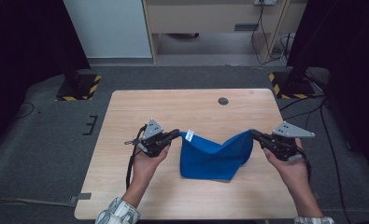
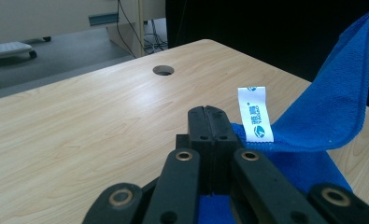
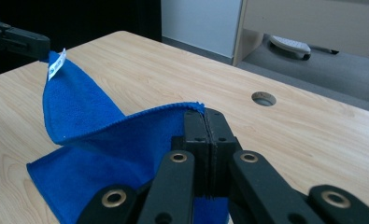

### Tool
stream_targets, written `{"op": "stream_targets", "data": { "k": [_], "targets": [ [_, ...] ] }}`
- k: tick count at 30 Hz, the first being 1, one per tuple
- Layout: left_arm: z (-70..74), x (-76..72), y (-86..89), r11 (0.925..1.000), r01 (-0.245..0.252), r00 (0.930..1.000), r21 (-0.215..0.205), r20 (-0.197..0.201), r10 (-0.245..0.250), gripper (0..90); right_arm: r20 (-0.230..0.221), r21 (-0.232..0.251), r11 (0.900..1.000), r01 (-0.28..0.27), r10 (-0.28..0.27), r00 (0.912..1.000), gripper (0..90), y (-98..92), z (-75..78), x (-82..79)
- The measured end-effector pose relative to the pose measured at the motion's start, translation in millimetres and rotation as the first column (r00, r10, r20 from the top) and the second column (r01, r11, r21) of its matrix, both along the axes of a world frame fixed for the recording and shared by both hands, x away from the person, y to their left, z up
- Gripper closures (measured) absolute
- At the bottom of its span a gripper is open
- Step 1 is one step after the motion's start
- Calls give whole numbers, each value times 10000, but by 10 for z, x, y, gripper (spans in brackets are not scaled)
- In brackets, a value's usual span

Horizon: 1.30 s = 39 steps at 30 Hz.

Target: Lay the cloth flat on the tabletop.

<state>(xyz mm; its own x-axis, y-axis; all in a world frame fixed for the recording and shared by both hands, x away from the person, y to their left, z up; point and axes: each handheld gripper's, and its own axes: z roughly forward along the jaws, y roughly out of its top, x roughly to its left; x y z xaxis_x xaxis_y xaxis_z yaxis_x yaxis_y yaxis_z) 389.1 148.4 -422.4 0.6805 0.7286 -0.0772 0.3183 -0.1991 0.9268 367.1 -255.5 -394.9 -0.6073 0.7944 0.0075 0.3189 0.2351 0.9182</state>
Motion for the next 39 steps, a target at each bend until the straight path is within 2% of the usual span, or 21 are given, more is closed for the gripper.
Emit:
{"op": "stream_targets", "data": {
  "k": [11, 20, 24, 25, 28, 29, 32, 35, 36, 39],
  "targets": [
    [164, -46, 167, 9989, -457, 9980, -54, 438, 459, 900, 87, -12, 10000, 49, -49, 10000, 894, -23, 51, -3],
    [233, -112, 228, 9983, -537, 9966, -217, 609, 550, 900, 81, 54, 10000, 35, -36, 10000, 894, -33, 69, -14],
    [324, -191, 280, 9976, -588, 9948, -363, 815, 615, 900, 360, 64, 9999, -125, 122, 9993, 894, -22, 164, -95],
    [383, -246, 307, 9972, -622, 9934, -405, 939, 658, 900, 465, 115, 9997, -212, 207, 9987, 894, -22, 212, -140],
    [435, -287, 329, 9971, -696, 9933, -303, 899, 721, 900, 615, 129, 9995, -289, 281, 9977, 894, -16, 277, -209],
    [503, -351, 366, 9969, -734, 9924, -296, 965, 759, 900, 710, 116, 9993, -350, 341, 9969, 894, -9, 333, -274],
    [570, -421, 402, 9963, -753, 9909, -404, 1083, 793, 900, 748, 170, 9990, -408, 394, 9964, 894, 0, 384, -346],
    [708, -582, 442, 9966, -679, 9870, -468, 1428, 740, 900, 989, 132, 9980, -619, 603, 9933, 894, 33, 493, -505],
    [708, -582, 442, 9966, -679, 9870, -468, 1428, 740, 900, 989, 132, 9980, -619, 603, 9933, 894, 33, 493, -505],
    [832, -742, 448, 9972, -675, 9805, -334, 1829, 725, 900, 1400, 72, 9962, -866, 848, 9865, 894, 71, 628, -666]
  ]
}}
